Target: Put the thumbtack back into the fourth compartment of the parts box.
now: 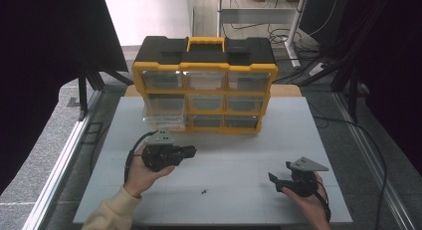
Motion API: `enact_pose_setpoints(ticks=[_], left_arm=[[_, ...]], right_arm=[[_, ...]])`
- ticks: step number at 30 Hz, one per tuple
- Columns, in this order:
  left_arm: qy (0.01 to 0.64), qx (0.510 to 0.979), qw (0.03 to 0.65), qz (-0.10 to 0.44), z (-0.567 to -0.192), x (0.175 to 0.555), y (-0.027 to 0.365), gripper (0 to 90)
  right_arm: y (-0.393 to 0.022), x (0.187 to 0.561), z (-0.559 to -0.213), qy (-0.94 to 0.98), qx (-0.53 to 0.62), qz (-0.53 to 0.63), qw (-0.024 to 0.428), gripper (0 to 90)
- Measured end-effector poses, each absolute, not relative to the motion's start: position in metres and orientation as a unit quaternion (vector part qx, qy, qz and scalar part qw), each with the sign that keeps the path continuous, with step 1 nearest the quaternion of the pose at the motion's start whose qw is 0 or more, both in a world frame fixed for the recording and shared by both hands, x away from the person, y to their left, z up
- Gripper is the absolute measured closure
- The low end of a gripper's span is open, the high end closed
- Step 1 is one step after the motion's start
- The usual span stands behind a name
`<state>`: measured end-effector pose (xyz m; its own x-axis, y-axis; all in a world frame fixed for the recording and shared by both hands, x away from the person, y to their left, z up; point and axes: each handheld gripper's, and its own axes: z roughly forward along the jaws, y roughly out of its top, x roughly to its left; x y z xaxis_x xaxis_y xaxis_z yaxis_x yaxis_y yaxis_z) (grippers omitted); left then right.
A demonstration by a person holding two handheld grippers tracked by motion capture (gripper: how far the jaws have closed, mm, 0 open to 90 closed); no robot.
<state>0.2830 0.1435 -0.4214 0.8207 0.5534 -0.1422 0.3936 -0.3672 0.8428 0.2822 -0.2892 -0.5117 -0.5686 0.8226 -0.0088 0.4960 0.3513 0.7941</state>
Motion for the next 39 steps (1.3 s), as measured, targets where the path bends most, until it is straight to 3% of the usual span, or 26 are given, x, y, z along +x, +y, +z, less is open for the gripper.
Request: enact_pose_setpoints(ticks=[39], left_arm=[[0.306, 0.769, 0.543, 0.139, -0.368, 0.297, 0.175, 82.8]], right_arm=[[-0.291, 0.282, -0.51, 0.788, 0.424, 0.394, 0.21, 20.1]])
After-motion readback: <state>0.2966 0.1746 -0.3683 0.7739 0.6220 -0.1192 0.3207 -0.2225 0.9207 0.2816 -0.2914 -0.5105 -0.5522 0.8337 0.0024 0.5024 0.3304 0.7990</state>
